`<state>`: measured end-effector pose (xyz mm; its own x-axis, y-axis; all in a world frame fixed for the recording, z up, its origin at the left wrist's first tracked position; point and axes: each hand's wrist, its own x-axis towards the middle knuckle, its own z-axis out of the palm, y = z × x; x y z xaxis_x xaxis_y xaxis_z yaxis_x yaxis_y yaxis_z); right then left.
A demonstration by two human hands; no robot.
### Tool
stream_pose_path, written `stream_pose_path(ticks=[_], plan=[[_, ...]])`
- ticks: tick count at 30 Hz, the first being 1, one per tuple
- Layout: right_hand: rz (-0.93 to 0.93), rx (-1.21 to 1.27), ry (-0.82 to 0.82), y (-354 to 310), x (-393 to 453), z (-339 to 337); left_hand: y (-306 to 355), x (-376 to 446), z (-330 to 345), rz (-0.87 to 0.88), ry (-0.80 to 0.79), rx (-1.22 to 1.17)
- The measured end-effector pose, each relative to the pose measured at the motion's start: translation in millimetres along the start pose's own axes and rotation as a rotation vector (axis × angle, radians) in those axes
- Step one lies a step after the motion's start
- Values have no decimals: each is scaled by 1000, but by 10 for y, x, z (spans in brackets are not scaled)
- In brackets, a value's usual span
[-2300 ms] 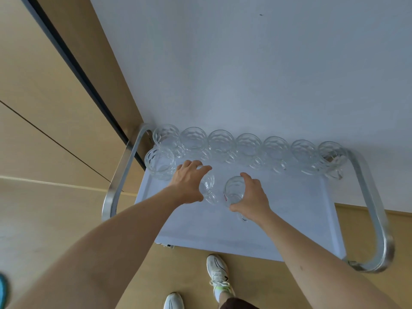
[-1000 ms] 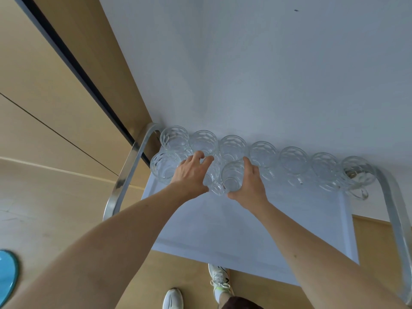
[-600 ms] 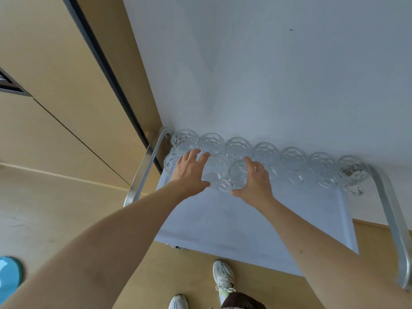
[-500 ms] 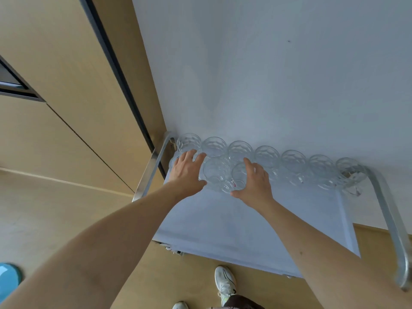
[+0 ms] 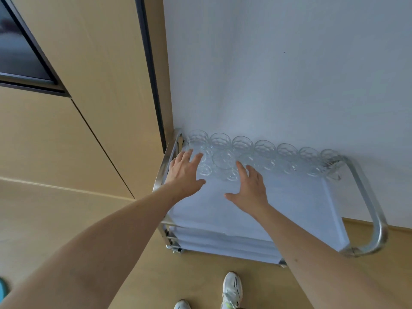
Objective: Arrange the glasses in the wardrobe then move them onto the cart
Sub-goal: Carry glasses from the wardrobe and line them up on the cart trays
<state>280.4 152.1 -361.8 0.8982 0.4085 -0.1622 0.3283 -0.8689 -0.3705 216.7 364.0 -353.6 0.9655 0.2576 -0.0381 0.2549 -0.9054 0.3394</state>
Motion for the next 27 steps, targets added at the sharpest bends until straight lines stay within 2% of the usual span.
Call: stream_pose_path(ticks=[10,19,23,27], plan=[[-26,-42,-28,-97,-344,153,-11,-407,172,-31,-31,-3],[-60,-16,-50,178,-700,188,297,-721,292,-38,7,43],[-78,-25,-55,263,-727,201,369,-783,294,-65,24,35],[-56,-20,-67,199,-549,269,328,-613,299,-70,-35,34]])
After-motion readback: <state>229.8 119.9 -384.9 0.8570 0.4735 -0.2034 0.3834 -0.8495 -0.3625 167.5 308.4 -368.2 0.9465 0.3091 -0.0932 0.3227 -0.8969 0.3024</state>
